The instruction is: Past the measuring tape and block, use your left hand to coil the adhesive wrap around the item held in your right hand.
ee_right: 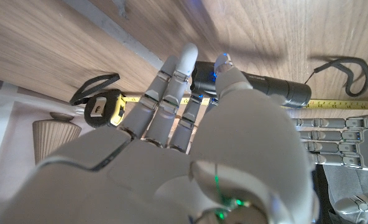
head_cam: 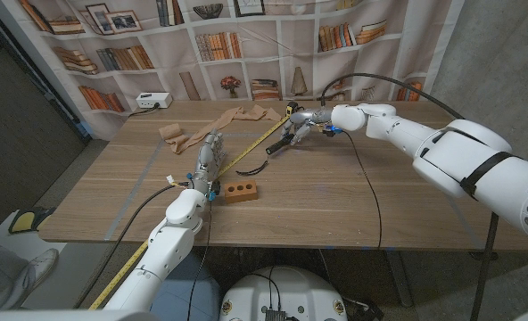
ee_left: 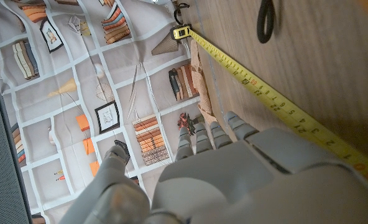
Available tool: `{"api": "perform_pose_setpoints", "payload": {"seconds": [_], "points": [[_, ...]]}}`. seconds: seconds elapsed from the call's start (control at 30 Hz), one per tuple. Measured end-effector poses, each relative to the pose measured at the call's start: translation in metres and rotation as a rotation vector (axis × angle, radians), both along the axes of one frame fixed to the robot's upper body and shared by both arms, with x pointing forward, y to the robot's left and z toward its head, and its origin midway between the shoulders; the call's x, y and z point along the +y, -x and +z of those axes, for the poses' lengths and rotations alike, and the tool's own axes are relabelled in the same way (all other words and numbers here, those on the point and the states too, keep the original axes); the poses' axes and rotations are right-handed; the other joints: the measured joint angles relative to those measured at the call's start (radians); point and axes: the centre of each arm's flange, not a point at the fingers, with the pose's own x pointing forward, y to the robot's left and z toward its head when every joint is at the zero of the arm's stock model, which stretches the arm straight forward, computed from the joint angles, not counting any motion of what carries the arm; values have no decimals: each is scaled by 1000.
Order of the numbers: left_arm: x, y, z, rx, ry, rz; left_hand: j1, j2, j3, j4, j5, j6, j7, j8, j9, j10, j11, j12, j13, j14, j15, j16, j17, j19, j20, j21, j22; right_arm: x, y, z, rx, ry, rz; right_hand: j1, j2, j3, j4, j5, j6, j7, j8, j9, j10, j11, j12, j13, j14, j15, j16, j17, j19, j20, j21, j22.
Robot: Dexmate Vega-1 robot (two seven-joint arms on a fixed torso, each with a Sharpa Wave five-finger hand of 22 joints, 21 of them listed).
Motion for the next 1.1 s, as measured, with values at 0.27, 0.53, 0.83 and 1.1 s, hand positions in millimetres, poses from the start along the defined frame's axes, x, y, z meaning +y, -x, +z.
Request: {"api": "perform_pose_setpoints", "payload": {"seconds": [0.27, 0.53, 0.83, 1.1], "points": [[0, 0, 0, 3, 0, 0, 0, 0, -3, -3, 0, 0, 0, 0, 0, 0, 0, 4, 0, 0, 0, 0, 0, 0, 0, 0, 0, -21, 7, 16, -36, -136, 24, 0, 0, 0, 0, -1, 3, 3, 8, 0, 4, -2, 0, 1, 22, -6, -9, 9, 5, -5, 18, 0], [0, 0, 0, 8, -3, -2, 0, 0, -3, -3, 0, 0, 0, 0, 0, 0, 0, 4, 0, 0, 0, 0, 0, 0, 0, 0, 0, -31, 11, 22, -61, -197, 11, -1, 1, 0, 0, 5, 3, 3, 8, 0, 4, -2, 0, 1, 44, -15, -13, 16, 19, -5, 34, 5], [2, 1, -3, 13, 2, -5, 0, 0, -3, -3, 0, 0, 0, 0, 0, 0, 0, 4, 0, 0, 0, 0, 0, 0, 0, 0, 0, -42, 15, 29, -88, -261, -6, -1, 1, 0, 0, 10, 3, 3, 8, -1, 5, -1, 0, 1, 62, -22, -17, 23, 19, -5, 49, 5], [3, 4, -4, 13, 11, -6, 0, 0, -3, -3, 0, 0, 0, 0, 0, 0, 0, 4, 0, 0, 0, 0, 0, 0, 0, 0, 0, -51, 18, 35, -106, -313, -20, -1, 1, 5, -5, 12, 3, 3, 7, -1, 5, -1, 0, 1, 62, -22, -30, 28, 19, -5, 58, 5]]}}
